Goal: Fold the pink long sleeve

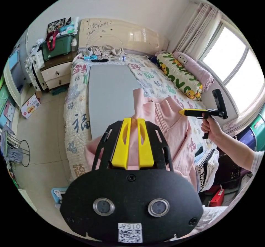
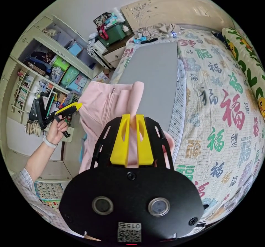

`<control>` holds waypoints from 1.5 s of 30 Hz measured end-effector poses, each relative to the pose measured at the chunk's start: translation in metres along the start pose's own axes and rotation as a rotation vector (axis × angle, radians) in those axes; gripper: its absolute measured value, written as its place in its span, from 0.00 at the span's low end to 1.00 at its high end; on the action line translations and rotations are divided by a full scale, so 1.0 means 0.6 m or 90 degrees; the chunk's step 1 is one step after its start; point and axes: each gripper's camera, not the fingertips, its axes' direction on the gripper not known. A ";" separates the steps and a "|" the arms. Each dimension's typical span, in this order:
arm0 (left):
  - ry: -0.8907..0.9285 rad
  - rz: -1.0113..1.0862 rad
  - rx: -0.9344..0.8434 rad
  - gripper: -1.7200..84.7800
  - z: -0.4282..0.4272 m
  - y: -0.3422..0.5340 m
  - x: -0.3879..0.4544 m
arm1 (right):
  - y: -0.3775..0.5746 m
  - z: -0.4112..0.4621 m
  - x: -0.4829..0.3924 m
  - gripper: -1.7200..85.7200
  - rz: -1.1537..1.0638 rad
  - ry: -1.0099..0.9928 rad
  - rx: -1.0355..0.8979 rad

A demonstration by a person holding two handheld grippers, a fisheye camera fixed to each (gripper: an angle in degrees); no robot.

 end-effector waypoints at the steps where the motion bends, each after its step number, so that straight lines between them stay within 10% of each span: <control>1: 0.009 0.000 0.015 0.03 -0.022 0.018 0.000 | 0.017 -0.010 -0.005 0.07 -0.008 -0.011 0.011; 9: 0.155 0.036 0.041 0.05 -0.158 0.379 -0.003 | 0.361 -0.003 -0.070 0.07 -0.131 -0.105 -0.109; 19: 0.107 -0.444 -0.062 0.12 -0.181 0.914 -0.070 | 0.708 0.211 -0.019 0.10 0.087 -0.204 -0.370; 33: 0.242 -0.368 -0.269 0.15 -0.048 0.863 -0.049 | 0.718 0.263 0.052 0.13 0.254 -0.305 -0.275; 45: 0.051 -0.374 -0.110 0.17 -0.087 0.602 -0.275 | 0.553 0.233 0.223 0.18 0.322 -0.091 -0.105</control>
